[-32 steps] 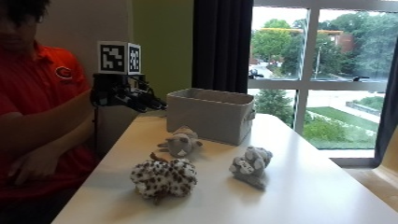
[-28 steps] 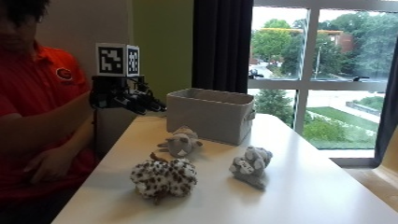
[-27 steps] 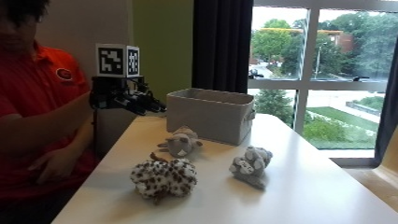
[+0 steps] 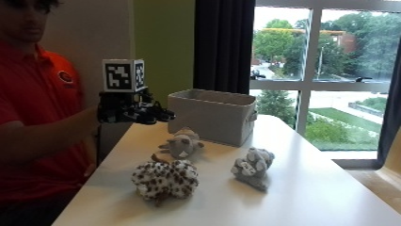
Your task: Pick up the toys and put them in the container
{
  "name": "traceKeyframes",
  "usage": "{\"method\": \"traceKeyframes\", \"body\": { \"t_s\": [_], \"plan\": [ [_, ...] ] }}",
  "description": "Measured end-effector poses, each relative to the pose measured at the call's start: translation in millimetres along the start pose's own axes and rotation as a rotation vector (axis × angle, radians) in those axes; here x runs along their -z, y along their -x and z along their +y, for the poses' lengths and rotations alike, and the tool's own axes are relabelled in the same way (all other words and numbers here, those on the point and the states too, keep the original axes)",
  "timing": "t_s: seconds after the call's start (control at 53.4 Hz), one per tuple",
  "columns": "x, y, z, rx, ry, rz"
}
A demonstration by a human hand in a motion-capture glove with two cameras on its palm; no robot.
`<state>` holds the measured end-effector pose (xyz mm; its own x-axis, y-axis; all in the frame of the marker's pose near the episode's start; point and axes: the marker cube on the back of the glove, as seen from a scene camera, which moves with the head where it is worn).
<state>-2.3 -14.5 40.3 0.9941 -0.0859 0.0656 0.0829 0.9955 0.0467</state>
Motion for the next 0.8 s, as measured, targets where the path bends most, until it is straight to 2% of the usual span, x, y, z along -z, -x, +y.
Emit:
{"method": "traceKeyframes", "body": {
  "t_s": [0.337, 0.805],
  "plan": [
    [-20.7, -16.1, -27.5, -0.016, 0.052, -0.003],
    [-56.1, -78.0, -65.7, -0.189, 0.108, 0.143]
  ]
}}
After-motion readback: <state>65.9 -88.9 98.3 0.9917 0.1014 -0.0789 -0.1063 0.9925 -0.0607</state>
